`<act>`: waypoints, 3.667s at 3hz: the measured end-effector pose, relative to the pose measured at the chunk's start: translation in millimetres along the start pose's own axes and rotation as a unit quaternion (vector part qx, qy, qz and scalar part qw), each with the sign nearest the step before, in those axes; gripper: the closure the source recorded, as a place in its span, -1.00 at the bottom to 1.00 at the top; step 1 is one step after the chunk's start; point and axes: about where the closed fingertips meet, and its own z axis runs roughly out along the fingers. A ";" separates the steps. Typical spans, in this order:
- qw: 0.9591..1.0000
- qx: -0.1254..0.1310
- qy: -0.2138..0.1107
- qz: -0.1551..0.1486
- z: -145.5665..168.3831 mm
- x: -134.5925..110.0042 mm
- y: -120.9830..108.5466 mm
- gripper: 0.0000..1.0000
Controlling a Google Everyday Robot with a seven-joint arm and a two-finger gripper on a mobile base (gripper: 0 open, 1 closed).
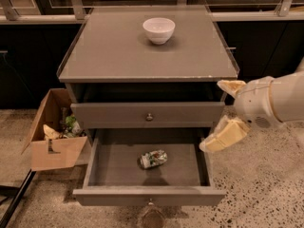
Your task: Pick 7up can from middle drawer and place on counter
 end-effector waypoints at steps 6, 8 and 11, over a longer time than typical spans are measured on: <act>0.999 0.017 -0.011 -0.045 85.2 53.2 -9.7 -1.00; 0.998 0.045 -0.005 -0.045 89.9 61.1 -14.8 -1.00; 0.996 -0.029 -0.061 -0.061 158.6 104.2 -3.7 -1.00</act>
Offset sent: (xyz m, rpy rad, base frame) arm 0.0008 -0.0093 -0.0164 -0.0021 0.0313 0.0887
